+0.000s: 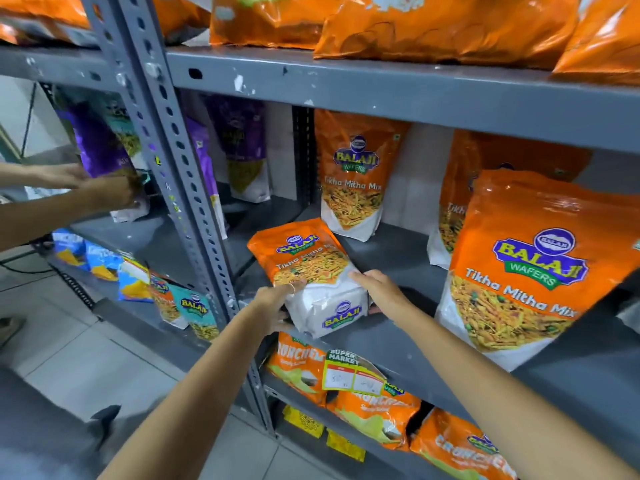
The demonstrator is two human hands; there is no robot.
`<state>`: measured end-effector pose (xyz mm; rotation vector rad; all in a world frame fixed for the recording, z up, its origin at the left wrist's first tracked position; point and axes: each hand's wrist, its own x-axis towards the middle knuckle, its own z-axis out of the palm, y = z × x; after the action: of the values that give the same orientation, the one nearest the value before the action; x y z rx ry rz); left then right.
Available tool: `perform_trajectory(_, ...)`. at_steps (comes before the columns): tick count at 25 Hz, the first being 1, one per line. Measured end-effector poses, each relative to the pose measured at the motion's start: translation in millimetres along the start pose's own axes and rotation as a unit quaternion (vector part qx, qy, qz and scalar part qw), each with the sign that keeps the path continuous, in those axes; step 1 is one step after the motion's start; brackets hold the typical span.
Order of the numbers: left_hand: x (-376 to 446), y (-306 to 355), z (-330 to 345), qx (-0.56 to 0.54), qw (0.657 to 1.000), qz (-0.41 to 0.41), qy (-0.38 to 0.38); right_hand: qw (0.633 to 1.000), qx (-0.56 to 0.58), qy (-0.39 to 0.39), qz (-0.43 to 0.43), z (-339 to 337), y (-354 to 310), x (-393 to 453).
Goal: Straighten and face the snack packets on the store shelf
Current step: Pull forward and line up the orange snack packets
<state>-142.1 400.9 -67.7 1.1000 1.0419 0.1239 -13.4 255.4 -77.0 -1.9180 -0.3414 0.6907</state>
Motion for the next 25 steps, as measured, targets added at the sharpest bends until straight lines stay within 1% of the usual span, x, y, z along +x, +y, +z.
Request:
perform_trajectory(2,1.1,-1.6,0.3,-0.031,0.999,-0.006,-0.022,0.996,0.056,-0.033,0.054,3.0,-0.6,-0.8)
perform_trajectory(4,0.9,-1.4,0.9,-0.048,0.998,-0.004,-0.029,0.99,0.101,-0.059,0.083,1.7,-0.2,1.4)
perform_trajectory(7,-1.7,-2.9,0.3,-0.048,0.998,0.015,-0.029,0.982,0.118,-0.095,0.109,-3.7,-2.7,6.7)
perform_trajectory(10,-6.2,-7.9,-1.5,-0.025,0.998,0.047,-0.028,0.981,0.121,-0.109,0.106,-7.7,-5.6,4.5)
perform_trajectory(12,-10.2,-7.4,-2.1,-0.015,0.996,0.08,-0.024,0.982,0.121,-0.121,0.082,-10.7,-7.5,0.9)
perform_trajectory(14,-9.6,-4.3,-3.8,-0.014,0.991,0.129,-0.015,0.982,0.133,-0.123,0.044,-10.8,-8.7,-2.5)
perform_trajectory(16,-14.0,2.3,-4.9,-0.033,0.984,0.176,-0.001,0.983,0.137,-0.124,-0.001,-10.4,-13.1,-6.1)
perform_trajectory(19,-23.7,9.0,-4.1,-0.064,0.97,0.234,-0.006,0.982,0.121,-0.126,-0.076,-9.7,-19.7,-11.8)
perform_trajectory(23,-15.2,8.9,-5.6,-0.081,0.958,0.273,-0.027,0.984,0.088,-0.091,-0.125,-6.8,-19.1,-17.7)
perform_trajectory(25,-8.6,15.2,-9.2,-0.063,0.958,0.276,-0.051,0.982,0.083,-0.08,-0.151,-3.9,-18.4,-15.4)
